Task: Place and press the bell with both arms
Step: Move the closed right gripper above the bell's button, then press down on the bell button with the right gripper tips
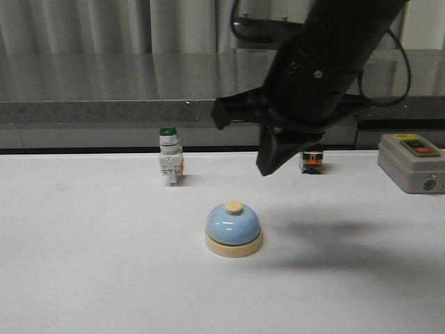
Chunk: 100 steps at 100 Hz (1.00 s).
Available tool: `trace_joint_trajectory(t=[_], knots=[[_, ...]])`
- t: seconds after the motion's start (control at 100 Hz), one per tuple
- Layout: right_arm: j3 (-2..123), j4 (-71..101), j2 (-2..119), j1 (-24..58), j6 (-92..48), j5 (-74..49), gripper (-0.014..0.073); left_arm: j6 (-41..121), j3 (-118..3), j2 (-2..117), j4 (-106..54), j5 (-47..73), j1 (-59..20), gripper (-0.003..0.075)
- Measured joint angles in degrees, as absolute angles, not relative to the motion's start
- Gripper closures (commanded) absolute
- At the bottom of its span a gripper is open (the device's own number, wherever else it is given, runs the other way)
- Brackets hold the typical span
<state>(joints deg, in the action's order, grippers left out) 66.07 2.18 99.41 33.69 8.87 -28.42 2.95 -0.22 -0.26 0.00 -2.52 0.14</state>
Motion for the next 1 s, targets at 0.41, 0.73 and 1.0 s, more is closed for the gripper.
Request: trace_joint_trajectory(t=[0.41, 0.73, 1.0], knots=[[68.12, 3.32, 102.99, 36.56, 8.99, -28.07, 0.0658, 2.95, -0.22, -0.26, 0.00, -2.52, 0.14, 0.0741], [68.21, 3.55, 104.16, 36.56, 8.99, -27.82, 0.0658, 2.95, -0.22, -0.26, 0.00, -2.52, 0.14, 0.0741], [68.58, 4.04, 106.16, 36.56, 8.99, -27.81, 0.0658, 2.95, -0.22, -0.26, 0.00, -2.52, 0.14, 0.0741]])
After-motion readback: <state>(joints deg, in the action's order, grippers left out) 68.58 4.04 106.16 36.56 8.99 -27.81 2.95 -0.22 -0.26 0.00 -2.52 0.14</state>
